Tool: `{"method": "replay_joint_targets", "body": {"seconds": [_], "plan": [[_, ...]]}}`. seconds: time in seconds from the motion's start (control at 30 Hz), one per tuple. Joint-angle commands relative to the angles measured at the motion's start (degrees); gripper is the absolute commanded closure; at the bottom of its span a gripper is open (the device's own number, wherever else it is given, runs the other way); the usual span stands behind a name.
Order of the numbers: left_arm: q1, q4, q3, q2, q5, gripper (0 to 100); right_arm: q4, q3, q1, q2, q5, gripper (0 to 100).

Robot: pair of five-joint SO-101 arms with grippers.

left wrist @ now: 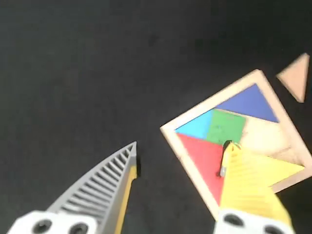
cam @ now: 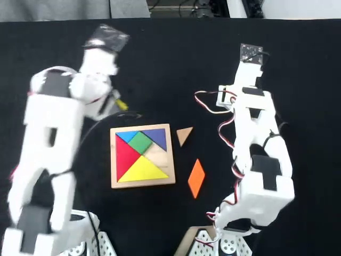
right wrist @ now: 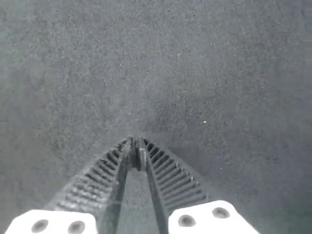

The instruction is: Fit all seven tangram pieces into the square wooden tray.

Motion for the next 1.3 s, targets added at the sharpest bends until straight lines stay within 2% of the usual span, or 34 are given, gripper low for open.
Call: {"method": "replay_joint_targets", "body": {"seconds": [0.0, 0.13, 0.23, 0.3, 0.4, 0.47, 0.57, 0.7, 0.77, 1.0, 1.27], "plan": [[-6.5, -1.8, 13.1, -13.0, 0.1, 73, 6.4, 0.3, -0.6, -11.9, 0.2, 98.8], [-9.9, -9.1, 32.3, -28.2, 0.4, 73, 14.5, 7.4, -0.8, -26.1, 2.3, 98.7], [-13.1, -14.2, 46.8, -41.4, 1.3, 73, 20.2, 15.3, -2.0, -37.8, 11.9, 98.7], [-16.5, -16.9, 54.9, -48.9, 2.9, 73, 24.9, 19.8, -5.9, -44.9, 20.7, 98.7], [-21.4, -18.8, 63.9, -56.4, 3.1, 73, 38.2, 22.4, -13.0, -51.4, 32.4, 98.8], [-23.6, -19.2, 68.2, -58.4, 3.0, 73, 46.9, 21.5, -17.6, -51.8, 35.1, 98.8], [-24.6, -19.7, 73.5, -58.6, 3.3, 73, 51.7, 21.1, -23.9, -51.0, 35.3, 98.8], [-28.3, -26.2, 80.0, -59.2, 3.3, 73, 50.5, 25.9, -32.0, -49.5, 35.1, 98.8], [-30.8, -27.8, 81.9, -59.2, 3.3, 73, 48.6, 29.4, -35.4, -48.5, 37.5, 98.8], [-32.7, -27.9, 83.1, -59.2, 3.0, 73, 45.2, 34.7, -36.0, -43.9, 51.9, 98.8], [-32.7, -28.1, 83.2, -59.2, 2.9, 73, 35.6, 39.8, -36.2, -40.8, 50.6, 98.8]]}}
